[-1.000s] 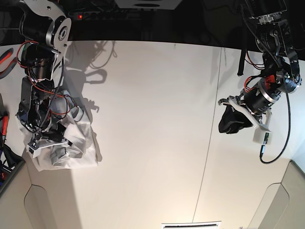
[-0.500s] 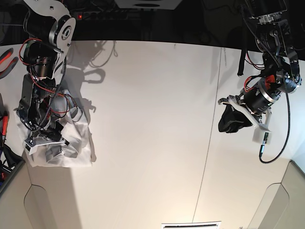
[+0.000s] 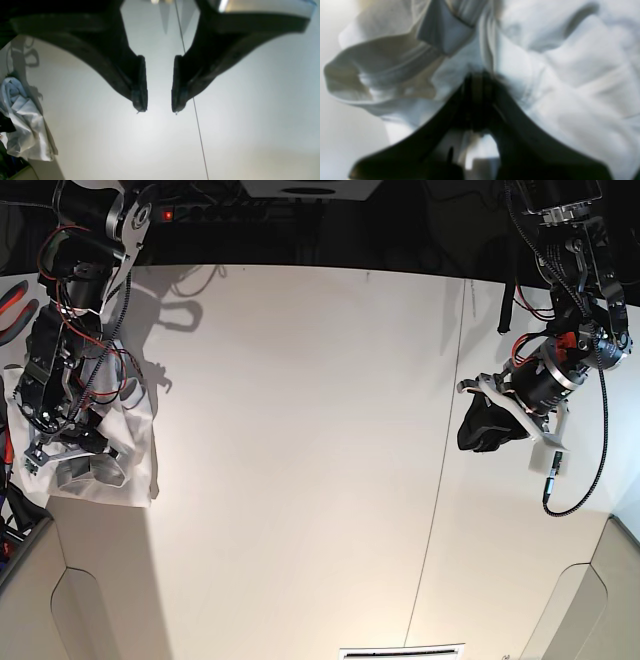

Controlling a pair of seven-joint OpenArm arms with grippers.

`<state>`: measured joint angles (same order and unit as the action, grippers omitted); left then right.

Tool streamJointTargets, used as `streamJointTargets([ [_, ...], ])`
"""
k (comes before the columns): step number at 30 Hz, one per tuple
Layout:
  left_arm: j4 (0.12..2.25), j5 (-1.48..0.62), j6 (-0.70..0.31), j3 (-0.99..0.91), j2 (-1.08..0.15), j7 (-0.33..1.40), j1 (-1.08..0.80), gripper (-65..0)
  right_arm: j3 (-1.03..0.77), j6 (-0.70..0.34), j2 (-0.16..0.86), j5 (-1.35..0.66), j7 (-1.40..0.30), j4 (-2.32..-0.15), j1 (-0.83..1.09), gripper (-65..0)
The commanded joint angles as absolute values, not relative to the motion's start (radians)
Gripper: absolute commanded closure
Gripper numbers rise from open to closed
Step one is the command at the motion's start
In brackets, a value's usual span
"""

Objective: Layout the t-shirt on the table in an organized manner, then fold the t-shirt properly

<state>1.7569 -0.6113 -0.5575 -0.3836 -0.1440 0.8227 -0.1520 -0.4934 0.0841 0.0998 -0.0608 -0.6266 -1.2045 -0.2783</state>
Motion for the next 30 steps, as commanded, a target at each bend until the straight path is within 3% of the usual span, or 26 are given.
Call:
streamJointTargets([
  [1, 1.773, -0.632, -0.561, -0.385, -0.152, 0.794, -0.142, -20.2, -0.495, 0.066, 0.116, -0.071, -0.599, -1.265, -0.307, 0.0],
  [9, 1.773, -0.632, -0.561, -0.385, -0.152, 0.767, -0.141, -20.2, -0.495, -0.133, 0.116, -0.245, -0.604, -1.536, -0.307, 0.0],
  [14, 1.773, -0.632, -0.578, -0.386, -0.153, 0.767, -0.141, -20.1, -0.495, -0.178, 0.117, -0.270, -0.656, -1.716, -0.294, 0.0],
  [16, 1.773, -0.632, -0.596, -0.387, -0.153, 0.767, -0.142, -16.7, -0.495, -0.191, 0.119, -0.273, -0.656, -1.799, -0.255, 0.0],
  [20, 1.774, -0.634, -0.606, -0.388, -0.156, 0.767, -0.148, 0.0, -0.495, -0.214, 0.121, -0.304, -0.656, -1.953, -0.127, 0.0],
  [23, 1.781, -0.671, -0.670, -0.388, -0.172, 0.777, -0.172, 0.0, -0.495, -0.237, 0.121, -0.327, -0.657, -2.040, -0.011, 0.0],
  [30, 1.878, -0.744, -0.698, -0.410, -0.205, 0.813, -0.293, 0.0, -0.495, -0.241, 0.158, -0.341, -0.687, -2.099, 0.210, 0.0],
])
